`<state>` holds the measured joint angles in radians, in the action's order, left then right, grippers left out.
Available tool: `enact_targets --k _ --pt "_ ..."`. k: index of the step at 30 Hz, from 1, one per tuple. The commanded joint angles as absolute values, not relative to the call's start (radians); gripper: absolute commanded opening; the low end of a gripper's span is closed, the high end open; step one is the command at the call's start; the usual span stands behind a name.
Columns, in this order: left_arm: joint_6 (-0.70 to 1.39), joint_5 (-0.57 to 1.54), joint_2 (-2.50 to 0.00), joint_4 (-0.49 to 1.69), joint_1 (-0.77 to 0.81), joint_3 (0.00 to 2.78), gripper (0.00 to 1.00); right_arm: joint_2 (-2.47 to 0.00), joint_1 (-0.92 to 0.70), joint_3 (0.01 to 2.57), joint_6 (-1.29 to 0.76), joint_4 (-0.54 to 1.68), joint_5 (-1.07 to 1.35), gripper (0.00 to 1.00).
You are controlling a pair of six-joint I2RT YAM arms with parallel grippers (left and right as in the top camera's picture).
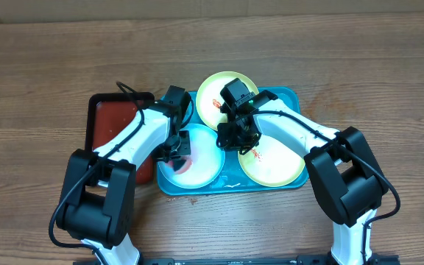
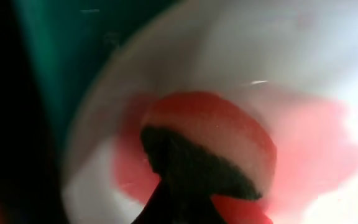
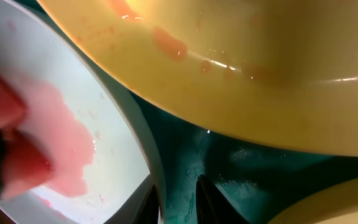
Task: Clean dirty plates on tray and stack at the side
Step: 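Scrub the white plate with the sponge while the right gripper holds it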
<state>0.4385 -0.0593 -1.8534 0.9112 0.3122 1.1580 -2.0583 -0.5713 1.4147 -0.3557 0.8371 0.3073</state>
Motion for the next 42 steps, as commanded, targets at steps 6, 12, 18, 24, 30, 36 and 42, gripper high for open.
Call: enact_targets --k 6,12,18,24,30,36,42 --pt "0.450 -0.126 -1.879 0.987 0.295 1.306 0.04 -2.071 -0.568 1.413 -0.359 0.835 0.292 0.22" --pt "0.448 0.157 -1.880 0.929 0.301 1.282 0.04 -2.071 -0.568 1.413 -0.359 0.835 0.292 0.22" --pt "0.449 0.185 -1.884 0.867 0.328 1.192 0.04 -2.071 -0.568 1.413 -0.359 0.835 0.292 0.22" --pt "0.450 0.033 -1.884 0.871 0.326 1.147 0.04 -2.071 -0.568 1.413 -0.359 0.835 0.292 0.22" --pt "0.522 -0.197 -1.884 0.928 0.321 1.150 0.04 -2.071 -0.568 1.413 -0.359 0.835 0.292 0.22" --pt "0.546 -0.246 -1.883 1.006 0.317 1.235 0.04 -2.071 -0.568 1.413 -0.359 0.835 0.292 0.22" --pt "0.547 -0.150 -1.883 1.030 0.318 1.316 0.04 -2.071 -0.568 1.413 -0.359 0.835 0.291 0.22"
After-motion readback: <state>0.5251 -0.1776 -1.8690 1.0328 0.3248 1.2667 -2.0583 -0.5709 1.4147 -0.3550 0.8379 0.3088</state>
